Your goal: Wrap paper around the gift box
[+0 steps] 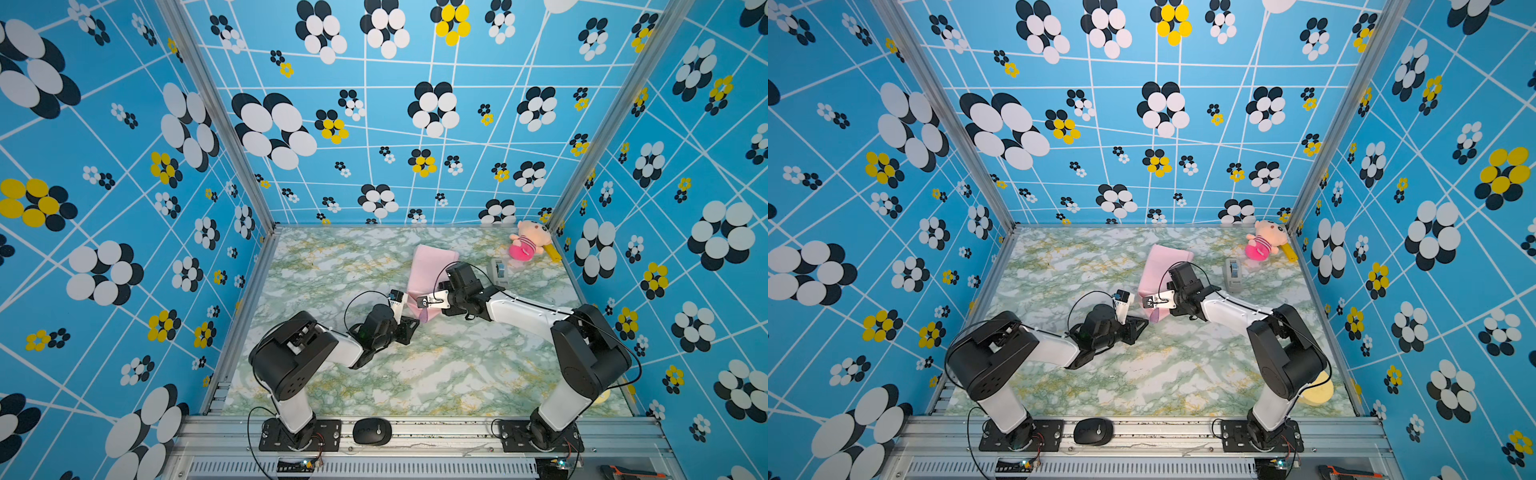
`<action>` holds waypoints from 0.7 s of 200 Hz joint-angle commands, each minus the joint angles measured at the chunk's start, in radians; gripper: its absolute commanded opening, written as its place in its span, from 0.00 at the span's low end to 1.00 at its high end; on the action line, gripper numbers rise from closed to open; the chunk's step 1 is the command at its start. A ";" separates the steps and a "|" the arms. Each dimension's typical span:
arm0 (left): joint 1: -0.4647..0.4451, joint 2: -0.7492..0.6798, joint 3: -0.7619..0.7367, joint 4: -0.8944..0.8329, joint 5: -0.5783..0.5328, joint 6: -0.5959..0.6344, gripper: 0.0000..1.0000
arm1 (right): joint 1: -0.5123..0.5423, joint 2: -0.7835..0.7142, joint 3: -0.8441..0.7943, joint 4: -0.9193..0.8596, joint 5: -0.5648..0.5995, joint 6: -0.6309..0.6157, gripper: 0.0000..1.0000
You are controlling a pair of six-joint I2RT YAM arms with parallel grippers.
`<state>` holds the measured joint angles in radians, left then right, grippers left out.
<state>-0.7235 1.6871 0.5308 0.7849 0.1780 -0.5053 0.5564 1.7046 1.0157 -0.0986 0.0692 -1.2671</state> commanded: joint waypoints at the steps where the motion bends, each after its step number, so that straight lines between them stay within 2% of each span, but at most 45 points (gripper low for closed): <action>1: 0.024 -0.114 -0.037 -0.115 -0.052 0.000 0.26 | 0.011 -0.013 -0.024 -0.089 -0.026 0.025 0.54; 24: 0.081 -0.173 -0.039 -0.201 -0.107 -0.021 0.21 | 0.011 -0.014 -0.023 -0.089 -0.026 0.025 0.54; 34: 0.112 -0.162 -0.011 -0.238 -0.093 -0.013 0.20 | 0.011 -0.013 -0.022 -0.089 -0.026 0.024 0.53; 68: 0.140 -0.037 0.107 -0.266 -0.012 0.047 0.16 | 0.010 -0.013 -0.023 -0.089 -0.025 0.024 0.53; 103: 0.137 0.120 0.196 -0.179 0.070 0.016 0.12 | 0.010 -0.017 -0.026 -0.087 -0.026 0.025 0.54; 140: 0.118 0.218 0.269 -0.149 0.094 0.003 0.11 | 0.011 -0.018 -0.029 -0.090 -0.028 0.018 0.53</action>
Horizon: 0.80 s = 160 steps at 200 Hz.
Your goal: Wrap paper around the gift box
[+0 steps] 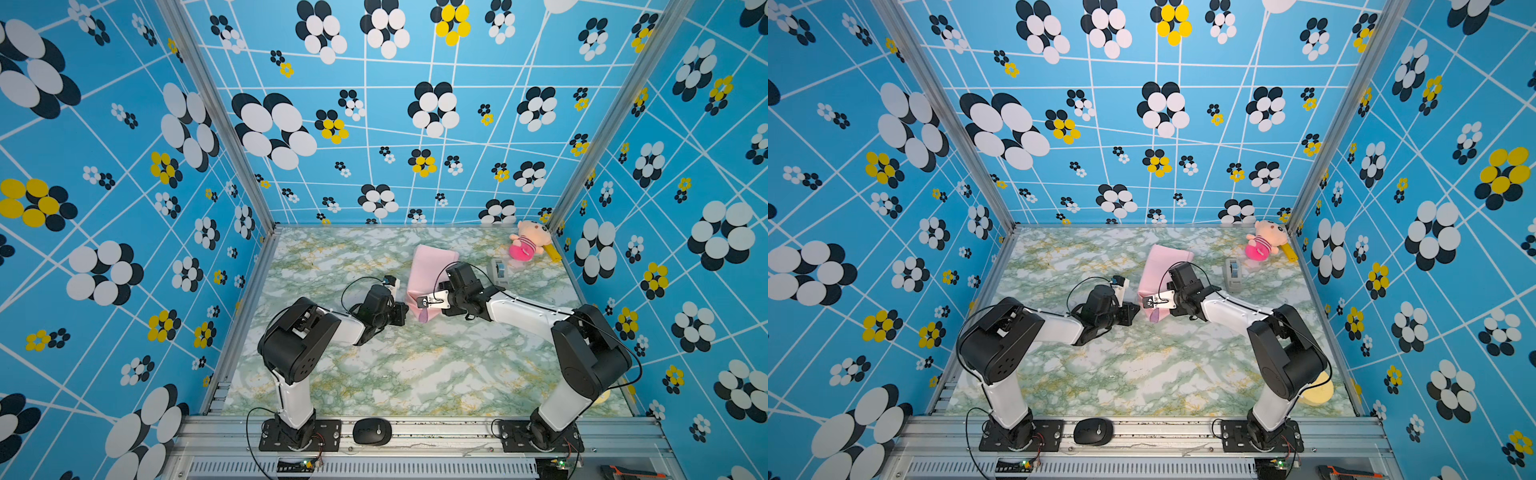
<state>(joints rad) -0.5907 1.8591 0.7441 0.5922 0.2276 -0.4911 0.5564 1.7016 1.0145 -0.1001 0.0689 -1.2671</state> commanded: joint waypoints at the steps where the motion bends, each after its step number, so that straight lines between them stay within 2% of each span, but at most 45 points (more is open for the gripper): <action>1: -0.015 0.048 0.059 0.044 0.045 -0.012 0.11 | 0.011 -0.015 -0.028 -0.089 -0.028 0.017 0.53; 109: -0.024 0.119 0.173 0.072 0.107 -0.018 0.09 | 0.011 -0.008 -0.040 -0.096 -0.035 -0.004 0.51; 142: -0.028 0.133 0.170 0.084 0.123 -0.022 0.09 | 0.011 -0.008 -0.038 -0.100 -0.037 -0.004 0.50; 160: -0.024 0.097 0.125 0.084 0.086 -0.021 0.10 | 0.010 -0.010 -0.037 -0.100 -0.034 -0.005 0.50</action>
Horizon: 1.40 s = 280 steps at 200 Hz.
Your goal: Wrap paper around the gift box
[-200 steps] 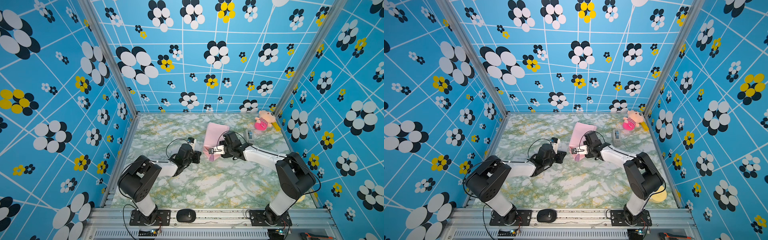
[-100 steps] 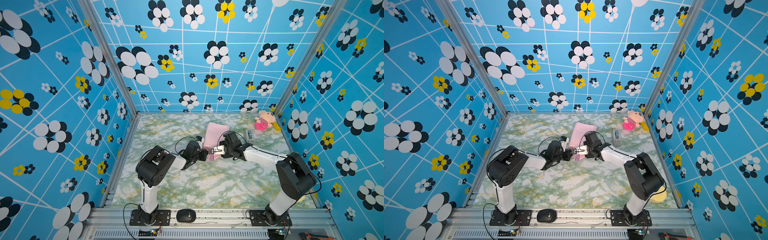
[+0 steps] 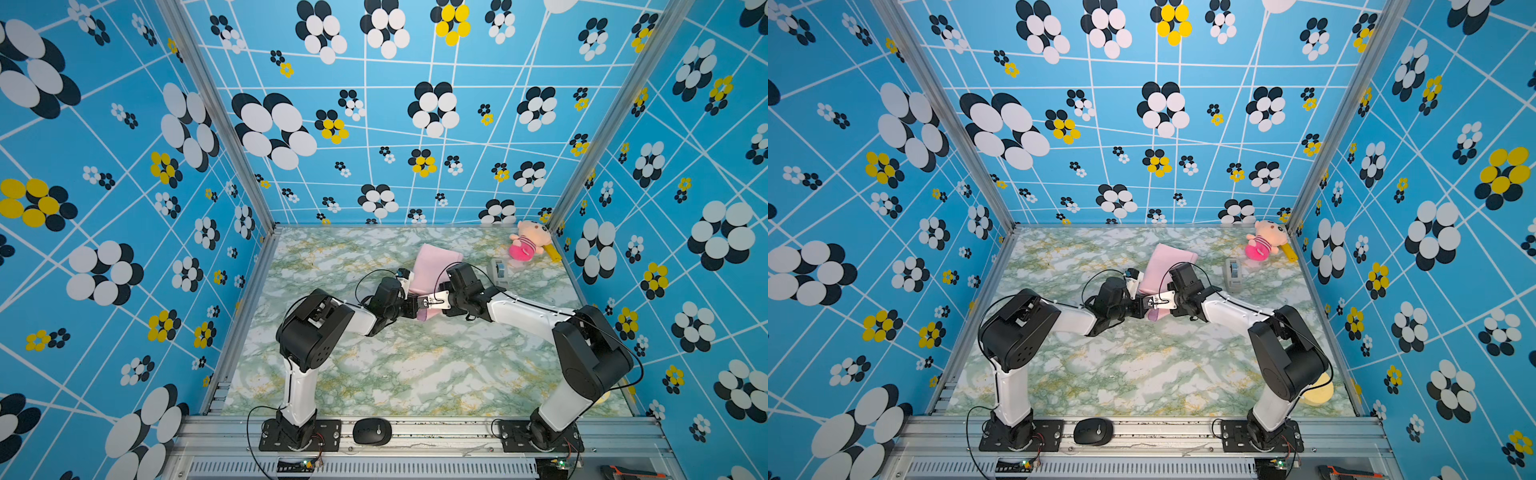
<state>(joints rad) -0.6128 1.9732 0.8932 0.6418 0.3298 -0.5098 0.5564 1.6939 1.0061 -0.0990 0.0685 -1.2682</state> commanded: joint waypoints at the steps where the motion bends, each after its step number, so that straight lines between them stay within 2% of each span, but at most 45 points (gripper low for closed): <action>1: -0.001 -0.019 -0.027 0.035 -0.018 -0.003 0.10 | 0.010 -0.003 -0.028 -0.101 -0.033 -0.003 0.50; 33: 0.021 -0.055 -0.113 0.075 -0.027 -0.007 0.13 | 0.011 -0.004 -0.026 -0.102 -0.035 -0.004 0.51; 96: 0.032 0.026 -0.115 0.126 -0.026 -0.017 0.14 | 0.011 -0.009 -0.026 -0.102 -0.032 0.000 0.50; 166: -0.017 0.014 -0.189 0.076 -0.032 -0.021 0.09 | 0.011 -0.005 -0.020 -0.103 -0.036 0.009 0.50; 237: -0.067 0.024 -0.233 0.068 -0.037 -0.023 0.09 | 0.012 -0.011 -0.026 -0.113 -0.040 0.017 0.49; 266: -0.060 -0.052 -0.268 0.087 -0.031 -0.046 0.10 | 0.019 -0.017 -0.025 -0.117 -0.046 0.019 0.50; 280: -0.048 -0.130 -0.272 0.047 -0.031 -0.055 0.18 | 0.021 -0.031 -0.017 -0.118 -0.054 0.030 0.51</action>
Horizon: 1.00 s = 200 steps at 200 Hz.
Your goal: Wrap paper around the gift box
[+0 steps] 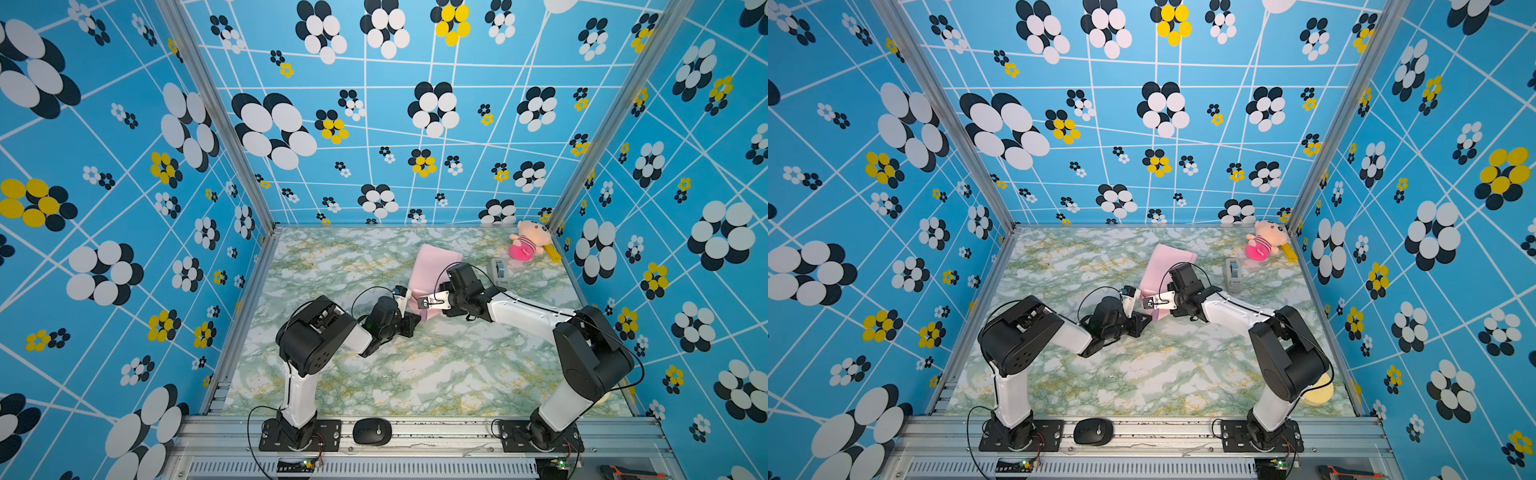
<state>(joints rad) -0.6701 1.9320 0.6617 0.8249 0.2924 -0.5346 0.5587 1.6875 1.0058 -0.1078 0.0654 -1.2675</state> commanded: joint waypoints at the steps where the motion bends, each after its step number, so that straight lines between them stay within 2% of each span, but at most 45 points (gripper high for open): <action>1: 0.010 -0.099 -0.041 -0.140 0.006 -0.030 0.19 | 0.019 -0.025 -0.016 -0.110 -0.051 0.031 0.52; 25: 0.032 -0.267 -0.014 -0.285 0.000 -0.005 0.34 | 0.020 -0.087 0.013 -0.121 -0.098 0.111 0.57; 33: 0.045 -0.315 0.007 -0.349 -0.005 0.004 0.48 | 0.019 -0.113 0.023 -0.126 -0.117 0.154 0.59; 38: 0.057 -0.339 0.023 -0.387 -0.003 0.009 0.53 | 0.019 -0.128 0.030 -0.136 -0.126 0.179 0.61; 63: 0.127 -0.410 0.126 -0.560 0.014 0.022 0.67 | -0.002 -0.208 0.057 -0.158 -0.179 0.409 0.68; 79: 0.173 -0.397 0.225 -0.670 0.053 0.039 0.71 | -0.046 -0.258 0.066 -0.155 -0.211 0.622 0.72; 106: 0.221 -0.299 0.400 -0.798 0.086 0.058 0.75 | -0.175 -0.314 0.071 -0.160 -0.287 1.091 0.74; 132: 0.233 -0.143 0.593 -0.909 0.120 0.073 0.76 | -0.266 -0.277 0.088 -0.220 -0.298 1.531 0.73; 139: 0.233 -0.107 0.627 -0.916 0.125 0.073 0.75 | -0.283 -0.248 0.097 -0.235 -0.338 1.630 0.74; 168: 0.233 0.028 0.745 -0.943 0.158 0.049 0.75 | -0.297 -0.117 0.137 -0.231 -0.442 1.882 0.75; 177: 0.233 0.058 0.769 -0.949 0.171 0.041 0.75 | -0.297 -0.076 0.145 -0.201 -0.485 1.919 0.75; 200: 0.227 0.104 0.797 -0.944 0.202 0.036 0.72 | -0.295 0.005 0.177 -0.176 -0.501 1.954 0.75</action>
<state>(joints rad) -0.4389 2.0003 1.4109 -0.0689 0.4358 -0.4904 0.2607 1.6314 1.1336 -0.2890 -0.3519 0.5030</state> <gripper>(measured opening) 0.736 0.747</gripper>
